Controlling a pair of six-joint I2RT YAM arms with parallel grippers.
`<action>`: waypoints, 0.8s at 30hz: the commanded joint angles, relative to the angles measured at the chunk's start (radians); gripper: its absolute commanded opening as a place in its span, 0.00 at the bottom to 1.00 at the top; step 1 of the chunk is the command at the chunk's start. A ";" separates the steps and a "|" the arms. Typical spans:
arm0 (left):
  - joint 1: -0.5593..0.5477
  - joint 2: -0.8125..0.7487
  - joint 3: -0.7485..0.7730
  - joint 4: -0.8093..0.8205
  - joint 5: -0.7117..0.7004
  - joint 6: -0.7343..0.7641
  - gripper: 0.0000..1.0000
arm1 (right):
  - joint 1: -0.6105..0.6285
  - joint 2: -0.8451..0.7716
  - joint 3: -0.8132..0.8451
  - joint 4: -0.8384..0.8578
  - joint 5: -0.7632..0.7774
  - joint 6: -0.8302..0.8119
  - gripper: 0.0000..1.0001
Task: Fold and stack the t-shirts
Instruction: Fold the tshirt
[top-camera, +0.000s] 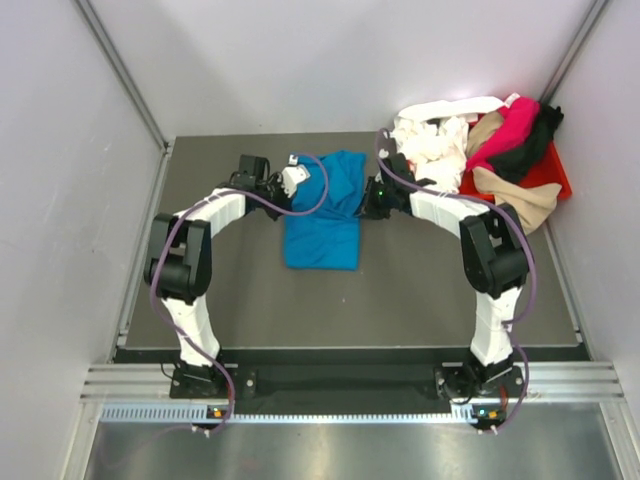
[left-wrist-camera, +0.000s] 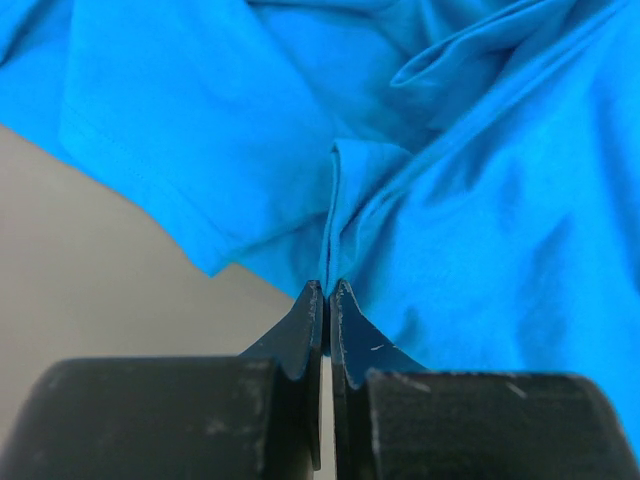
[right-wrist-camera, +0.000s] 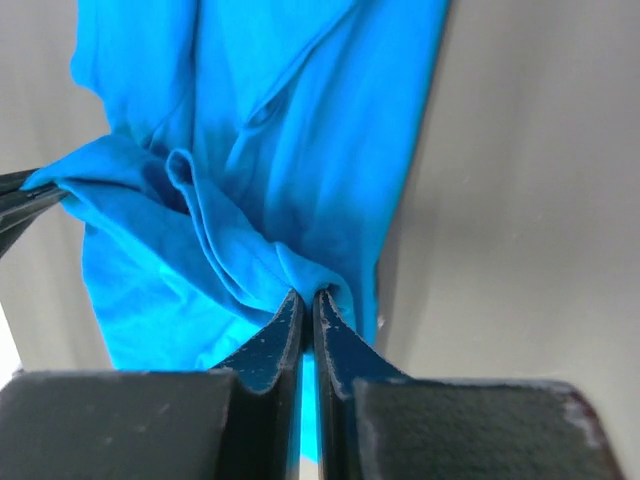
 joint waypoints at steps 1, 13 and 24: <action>-0.001 0.048 0.066 0.072 -0.032 -0.055 0.00 | -0.032 0.032 0.066 0.006 -0.030 -0.037 0.11; 0.009 0.031 0.148 0.188 -0.352 -0.309 0.52 | -0.024 -0.168 0.000 -0.116 0.226 -0.175 0.59; -0.094 -0.552 -0.572 0.051 0.124 0.452 0.53 | 0.169 -0.365 -0.472 0.089 0.125 0.026 0.67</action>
